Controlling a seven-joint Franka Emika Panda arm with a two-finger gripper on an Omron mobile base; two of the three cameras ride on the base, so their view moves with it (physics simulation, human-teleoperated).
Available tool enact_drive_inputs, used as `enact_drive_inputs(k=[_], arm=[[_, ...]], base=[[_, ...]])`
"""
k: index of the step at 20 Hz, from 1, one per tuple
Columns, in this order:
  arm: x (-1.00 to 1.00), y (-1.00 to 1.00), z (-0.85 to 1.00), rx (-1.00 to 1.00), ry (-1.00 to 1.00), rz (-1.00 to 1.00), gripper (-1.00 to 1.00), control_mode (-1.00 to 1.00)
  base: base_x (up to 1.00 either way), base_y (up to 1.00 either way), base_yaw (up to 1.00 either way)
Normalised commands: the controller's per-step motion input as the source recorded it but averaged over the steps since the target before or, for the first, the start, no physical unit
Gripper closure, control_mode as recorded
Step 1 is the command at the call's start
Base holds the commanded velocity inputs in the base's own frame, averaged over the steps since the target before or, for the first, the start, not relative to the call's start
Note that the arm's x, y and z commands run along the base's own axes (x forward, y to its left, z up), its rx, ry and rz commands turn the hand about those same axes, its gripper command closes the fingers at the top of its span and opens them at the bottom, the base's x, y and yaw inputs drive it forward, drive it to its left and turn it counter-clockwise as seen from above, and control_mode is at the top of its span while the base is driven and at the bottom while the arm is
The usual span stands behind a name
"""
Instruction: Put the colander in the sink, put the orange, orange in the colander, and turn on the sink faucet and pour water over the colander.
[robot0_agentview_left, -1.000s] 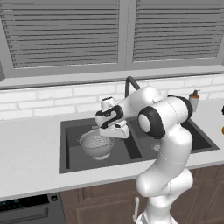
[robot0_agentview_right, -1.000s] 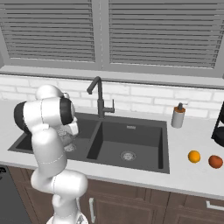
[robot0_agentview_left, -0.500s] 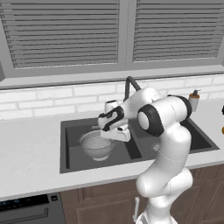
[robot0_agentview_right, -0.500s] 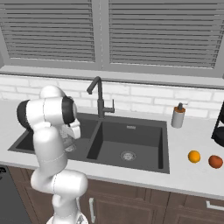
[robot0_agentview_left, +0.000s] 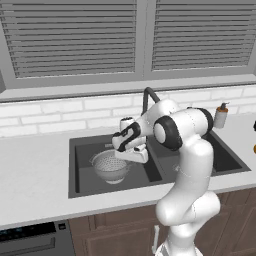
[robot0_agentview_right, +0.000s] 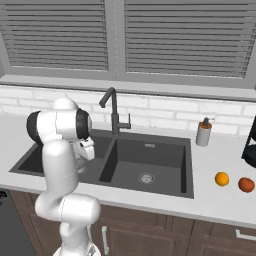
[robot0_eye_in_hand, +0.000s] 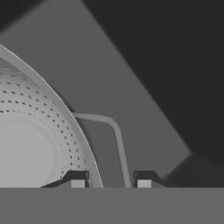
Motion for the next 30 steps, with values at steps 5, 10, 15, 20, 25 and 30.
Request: enact_drive_inputs(k=[5,10,15,20,25,30], arm=[[0.19,0.0,-0.14,0.0,0.0,0.0,1.0,-1.0],[0.18,0.0,-0.21,0.0,0.0,0.0,1.0,-1.0],[0.1,0.0,-0.27,0.0,0.0,0.0,1.0,-1.0],[0.13,0.0,-0.2,0.0,0.0,0.0,1.0,-1.0],[0.05,0.0,-0.02,0.0,0.0,0.0,-1.0,-1.0],[0.0,0.0,0.06,0.0,0.0,0.0,-1.0,-1.0]], base=[[0.0,0.0,0.0],[0.0,0.0,0.0],[0.0,0.0,0.0],[0.0,0.0,0.0],[0.0,0.0,0.0],[0.0,0.0,0.0]])
